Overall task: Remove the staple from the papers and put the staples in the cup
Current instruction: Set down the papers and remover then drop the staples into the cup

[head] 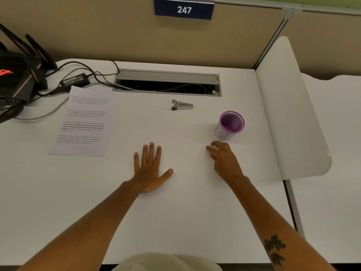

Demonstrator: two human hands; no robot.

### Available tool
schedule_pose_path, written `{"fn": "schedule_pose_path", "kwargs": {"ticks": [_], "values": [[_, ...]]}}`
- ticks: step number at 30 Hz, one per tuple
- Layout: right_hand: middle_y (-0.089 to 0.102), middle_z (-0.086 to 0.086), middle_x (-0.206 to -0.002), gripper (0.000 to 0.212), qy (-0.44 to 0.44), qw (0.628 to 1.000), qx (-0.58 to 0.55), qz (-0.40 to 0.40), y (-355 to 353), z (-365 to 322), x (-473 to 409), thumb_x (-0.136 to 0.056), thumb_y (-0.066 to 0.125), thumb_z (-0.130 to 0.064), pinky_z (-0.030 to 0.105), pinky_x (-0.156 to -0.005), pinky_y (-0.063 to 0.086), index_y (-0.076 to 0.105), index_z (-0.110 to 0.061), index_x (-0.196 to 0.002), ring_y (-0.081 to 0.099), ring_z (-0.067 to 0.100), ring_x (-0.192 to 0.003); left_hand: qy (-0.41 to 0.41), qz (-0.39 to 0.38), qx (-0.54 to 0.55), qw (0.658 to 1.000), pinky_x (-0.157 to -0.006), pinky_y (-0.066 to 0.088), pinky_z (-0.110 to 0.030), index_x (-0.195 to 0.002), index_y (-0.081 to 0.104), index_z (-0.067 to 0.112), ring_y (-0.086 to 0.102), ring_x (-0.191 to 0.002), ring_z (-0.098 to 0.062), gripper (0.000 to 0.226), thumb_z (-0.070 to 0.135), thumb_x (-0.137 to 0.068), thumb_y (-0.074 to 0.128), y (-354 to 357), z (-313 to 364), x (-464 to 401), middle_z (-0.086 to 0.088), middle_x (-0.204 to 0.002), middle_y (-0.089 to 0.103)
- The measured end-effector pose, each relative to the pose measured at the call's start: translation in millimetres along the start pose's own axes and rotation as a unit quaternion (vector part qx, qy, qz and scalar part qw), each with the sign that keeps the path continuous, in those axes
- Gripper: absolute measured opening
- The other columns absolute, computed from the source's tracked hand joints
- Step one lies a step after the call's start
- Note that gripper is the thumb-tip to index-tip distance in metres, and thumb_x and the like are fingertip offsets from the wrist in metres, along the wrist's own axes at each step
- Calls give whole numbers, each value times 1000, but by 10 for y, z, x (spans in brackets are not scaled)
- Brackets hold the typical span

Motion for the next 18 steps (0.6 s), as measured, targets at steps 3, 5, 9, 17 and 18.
{"fn": "schedule_pose_path", "kwargs": {"ticks": [3, 5, 9, 17, 18], "values": [[65, 14, -129, 36, 1, 1000, -12, 0, 7, 20, 3, -92, 70, 2, 30, -94, 54, 71, -7, -127, 65, 31, -113, -3, 0, -1, 1000, -123, -23, -57, -156, -35, 24, -45, -148, -24, 109, 90, -74, -4, 6, -2, 0, -2, -161, -48], [69, 16, -117, 34, -16, 1000, -7, 20, -59, -33, 26, -86, 75, 6, 37, -84, 61, 73, -2, -119, 68, 35, -102, -2, -2, 3, 1000, -122, -24, -56, -157, -34, 24, -45, -148, -24, 110, 89, -74, -4, 4, 8, 0, -2, -161, -48], [73, 19, -101, 38, -50, 998, 25, 41, -145, -152, 54, -72, 78, 17, 40, -68, 62, 76, 5, -108, 69, 39, -87, -2, -4, 4, 1000, -122, -24, -56, -157, -34, 24, -44, -149, -24, 111, 90, -73, -6, 0, 9, -9, -3, -162, -47], [67, 22, -84, 30, -74, 992, 56, 80, -116, -265, 90, -68, 70, 25, 40, -53, 55, 72, 9, -94, 63, 38, -74, -5, -5, 2, 1000, -121, -25, -56, -157, -33, 23, -44, -149, -25, 111, 89, -72, -7, -8, -7, 0, -4, -162, -46], [67, 22, -84, 31, -77, 992, 59, 86, -122, -270, 95, -66, 69, 26, 40, -53, 55, 71, 9, -92, 62, 38, -73, -5, -5, 2, 1000, -121, -25, -56, -157, -33, 23, -44, -149, -25, 111, 89, -72, -8, -7, -7, -2, -4, -162, -46]]}}
Point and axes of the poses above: each hand's wrist, its own x-axis away from the middle knuckle, its own y-axis out of the palm, z = x × y, the point moved 10 cm from there along -x, towards the middle knuckle
